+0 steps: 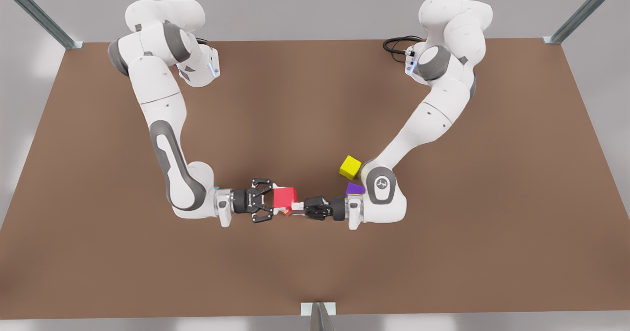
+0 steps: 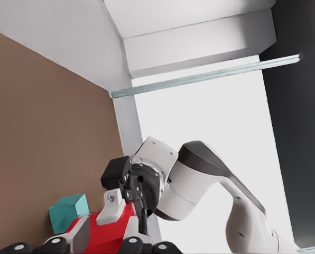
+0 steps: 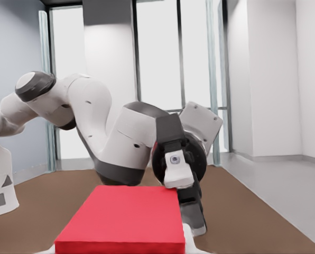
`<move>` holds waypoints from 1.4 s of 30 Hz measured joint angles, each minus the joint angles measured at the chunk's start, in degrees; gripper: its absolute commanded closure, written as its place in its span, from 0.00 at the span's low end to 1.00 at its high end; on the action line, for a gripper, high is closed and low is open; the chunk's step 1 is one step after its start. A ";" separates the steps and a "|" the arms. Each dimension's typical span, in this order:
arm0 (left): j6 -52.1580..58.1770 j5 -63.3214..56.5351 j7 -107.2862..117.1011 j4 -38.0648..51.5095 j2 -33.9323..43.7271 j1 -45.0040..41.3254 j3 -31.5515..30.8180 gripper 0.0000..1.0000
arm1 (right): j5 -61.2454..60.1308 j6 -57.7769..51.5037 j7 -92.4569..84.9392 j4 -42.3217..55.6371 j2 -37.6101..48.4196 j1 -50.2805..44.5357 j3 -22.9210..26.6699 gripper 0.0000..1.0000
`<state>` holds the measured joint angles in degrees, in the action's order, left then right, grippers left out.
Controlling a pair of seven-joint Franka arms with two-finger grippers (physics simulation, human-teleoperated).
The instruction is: Pick up red wooden cube and pass to hand red wooden cube and place in blue wooden cube
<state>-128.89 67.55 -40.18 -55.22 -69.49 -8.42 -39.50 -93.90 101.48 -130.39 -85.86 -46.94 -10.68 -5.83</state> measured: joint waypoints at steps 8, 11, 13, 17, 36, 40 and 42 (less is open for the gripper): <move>5.75 -3.28 -0.28 -1.22 1.32 4.85 -0.02 0.00 | 1.44 -1.56 0.27 -0.30 -0.20 0.86 0.12 0.35; 12.16 -18.88 4.62 -1.16 6.18 11.84 0.12 0.00 | 3.16 -2.14 0.26 -0.57 -0.28 2.24 0.42 0.34; 23.61 -40.00 8.85 -0.46 15.62 21.32 -1.73 0.00 | 5.27 -2.47 0.25 -0.63 -0.31 3.15 0.67 0.34; 41.95 -69.22 18.13 -0.43 29.44 26.29 -2.58 0.00 | 16.66 -2.87 1.43 0.46 1.65 6.61 2.86 0.34; 43.82 -67.67 31.80 -35.14 57.33 11.23 30.75 0.00 | 91.81 14.63 43.47 -16.47 22.18 -2.20 8.18 0.35; 44.31 -67.69 33.22 -35.07 57.30 11.11 30.73 0.00 | 92.71 20.20 50.83 -19.93 22.92 -4.40 8.18 0.36; 44.49 -67.79 33.82 -34.95 57.35 11.06 30.73 0.00 | 92.88 22.51 54.01 -21.03 23.04 -4.64 8.15 0.36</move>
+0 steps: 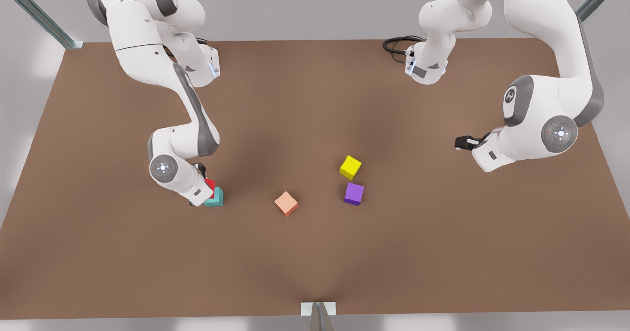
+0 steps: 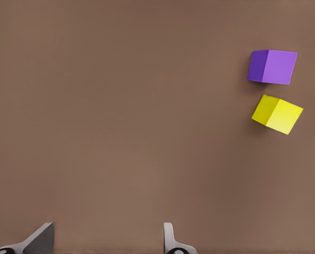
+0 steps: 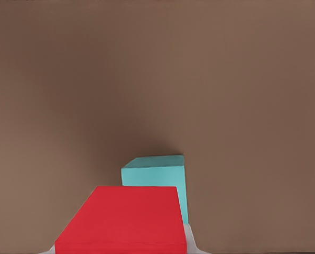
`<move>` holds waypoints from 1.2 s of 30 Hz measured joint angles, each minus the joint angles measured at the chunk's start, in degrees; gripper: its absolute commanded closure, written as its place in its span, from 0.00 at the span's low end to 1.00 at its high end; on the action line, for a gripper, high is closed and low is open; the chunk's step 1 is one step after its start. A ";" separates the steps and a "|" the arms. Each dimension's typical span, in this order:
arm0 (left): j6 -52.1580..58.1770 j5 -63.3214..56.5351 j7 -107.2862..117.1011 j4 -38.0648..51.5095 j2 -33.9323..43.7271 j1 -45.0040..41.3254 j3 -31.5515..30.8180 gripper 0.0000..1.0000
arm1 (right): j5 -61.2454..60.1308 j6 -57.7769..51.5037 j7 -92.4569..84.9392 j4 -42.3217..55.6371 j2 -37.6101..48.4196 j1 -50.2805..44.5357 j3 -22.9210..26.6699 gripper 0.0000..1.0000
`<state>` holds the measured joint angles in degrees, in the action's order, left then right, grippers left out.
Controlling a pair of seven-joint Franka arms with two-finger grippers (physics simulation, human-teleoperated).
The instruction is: Pick up red wooden cube and pass to hand red wooden cube and place in blue wooden cube
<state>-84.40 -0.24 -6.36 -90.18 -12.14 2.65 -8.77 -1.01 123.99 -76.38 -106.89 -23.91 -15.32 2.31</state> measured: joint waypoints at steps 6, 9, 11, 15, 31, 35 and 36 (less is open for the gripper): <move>0.34 0.03 1.43 -0.16 -0.72 0.19 -0.08 0.00 | 0.15 6.33 7.71 -3.68 -0.03 -0.06 -0.03 0.36; 0.83 0.09 2.00 -0.18 -0.69 0.21 -0.30 0.00 | 0.16 8.35 10.67 -4.31 -0.20 0.09 -0.08 0.36; 1.34 0.13 2.35 -0.13 -0.53 0.17 -1.58 0.00 | 0.15 9.41 12.38 -4.38 -0.49 0.05 -0.11 0.35; 2.36 0.30 2.95 0.33 0.70 0.26 -3.20 0.00 | 0.28 10.84 15.42 -4.02 -1.29 -0.04 -0.18 0.00; 5.53 -0.14 6.27 3.30 0.12 0.36 -5.16 0.00 | -1.02 5.09 23.37 4.53 2.94 -0.53 -0.89 0.00; 6.16 -0.92 6.82 3.35 0.12 0.29 -5.38 0.00 | -3.15 -9.37 32.07 18.10 2.82 0.46 -0.09 0.00; 6.26 -1.04 6.96 3.33 0.08 0.11 -5.45 0.00 | -3.30 -12.37 35.41 18.69 3.97 1.17 0.47 0.00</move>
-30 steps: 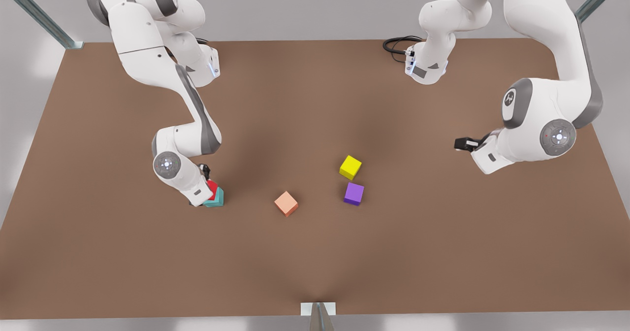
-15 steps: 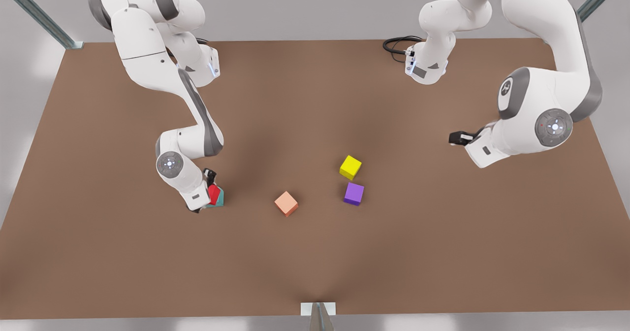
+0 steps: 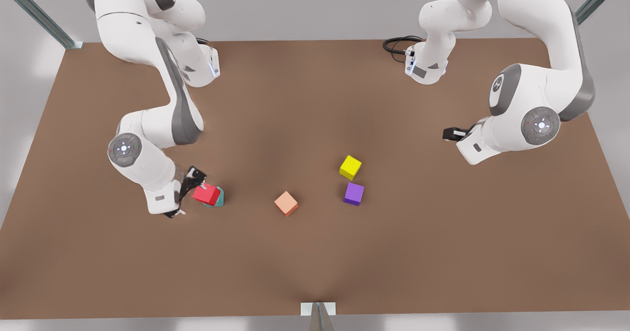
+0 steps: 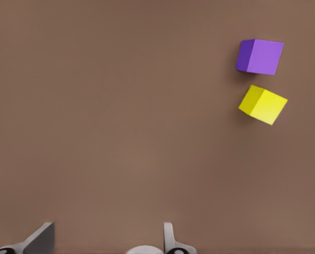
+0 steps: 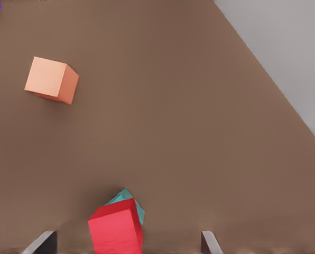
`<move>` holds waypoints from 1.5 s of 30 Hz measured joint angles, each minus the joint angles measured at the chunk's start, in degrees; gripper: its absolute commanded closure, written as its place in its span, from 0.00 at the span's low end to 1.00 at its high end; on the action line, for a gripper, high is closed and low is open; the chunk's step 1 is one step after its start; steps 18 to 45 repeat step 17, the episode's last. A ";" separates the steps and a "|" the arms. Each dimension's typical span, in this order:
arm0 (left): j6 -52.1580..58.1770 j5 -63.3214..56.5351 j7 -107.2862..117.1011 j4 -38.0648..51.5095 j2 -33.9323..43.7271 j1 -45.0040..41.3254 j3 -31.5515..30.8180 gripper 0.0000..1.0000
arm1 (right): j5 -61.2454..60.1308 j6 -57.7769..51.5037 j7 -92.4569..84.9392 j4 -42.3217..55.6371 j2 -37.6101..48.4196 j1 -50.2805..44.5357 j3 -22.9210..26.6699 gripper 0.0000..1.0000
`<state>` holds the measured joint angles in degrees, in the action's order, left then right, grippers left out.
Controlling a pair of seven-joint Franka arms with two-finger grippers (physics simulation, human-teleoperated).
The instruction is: Pick up red wooden cube and pass to hand red wooden cube and place in blue wooden cube
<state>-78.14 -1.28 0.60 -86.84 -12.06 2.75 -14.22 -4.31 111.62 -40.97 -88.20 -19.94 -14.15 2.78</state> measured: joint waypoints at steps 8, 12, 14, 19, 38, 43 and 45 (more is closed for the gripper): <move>1.02 -0.26 0.75 0.07 0.00 -0.20 -0.07 0.00 | -0.03 -18.07 20.54 1.11 12.64 2.03 3.44 0.00; 1.72 -0.30 1.05 0.07 -0.12 -0.14 -0.07 0.00 | 0.21 -23.94 25.78 2.41 13.97 5.34 9.91 0.00; 2.03 -0.28 1.18 0.07 -0.17 -0.16 -0.07 0.00 | 0.18 -25.90 27.99 2.53 14.03 7.12 10.47 0.00; 2.34 -0.19 1.35 0.07 -0.22 -0.06 -0.07 0.00 | 0.11 -27.91 30.96 2.61 13.84 5.81 10.52 0.00; 2.34 -0.19 1.35 0.07 -0.22 -0.06 -0.07 0.00 | 0.11 -27.91 30.96 2.61 13.84 5.81 10.52 0.00; 2.34 -0.19 1.35 0.07 -0.22 -0.06 -0.07 0.00 | 0.11 -27.91 30.96 2.61 13.84 5.81 10.52 0.00; 2.34 -0.19 1.35 0.07 -0.22 -0.06 -0.07 0.00 | 0.11 -27.91 30.96 2.61 13.84 5.81 10.52 0.00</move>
